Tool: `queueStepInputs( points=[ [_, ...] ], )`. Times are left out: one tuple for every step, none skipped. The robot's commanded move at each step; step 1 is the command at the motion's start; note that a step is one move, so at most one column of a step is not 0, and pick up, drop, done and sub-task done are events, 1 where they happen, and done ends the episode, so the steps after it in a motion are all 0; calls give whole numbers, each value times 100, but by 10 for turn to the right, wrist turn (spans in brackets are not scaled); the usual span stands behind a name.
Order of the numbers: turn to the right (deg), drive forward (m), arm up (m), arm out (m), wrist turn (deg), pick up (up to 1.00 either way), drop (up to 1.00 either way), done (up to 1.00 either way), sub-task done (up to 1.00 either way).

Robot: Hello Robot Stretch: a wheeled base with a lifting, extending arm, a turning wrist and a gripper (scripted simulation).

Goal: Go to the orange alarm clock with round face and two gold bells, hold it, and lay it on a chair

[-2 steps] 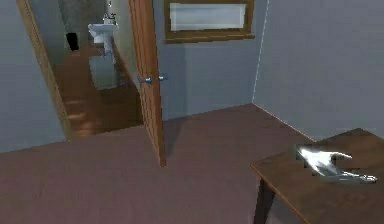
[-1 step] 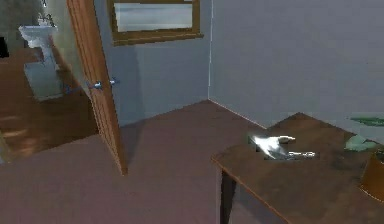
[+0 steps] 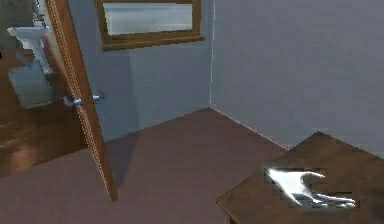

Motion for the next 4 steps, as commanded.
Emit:
queueStepInputs(
  points=[
    [450,0,0,0,0,0,0,0,0],
    [60,0,0,0,0,0,0,0,0],
    [0,25,0,0,0,0,0,0,0],
    [450,0,0,0,0,0,0,0,0]
  ],
)
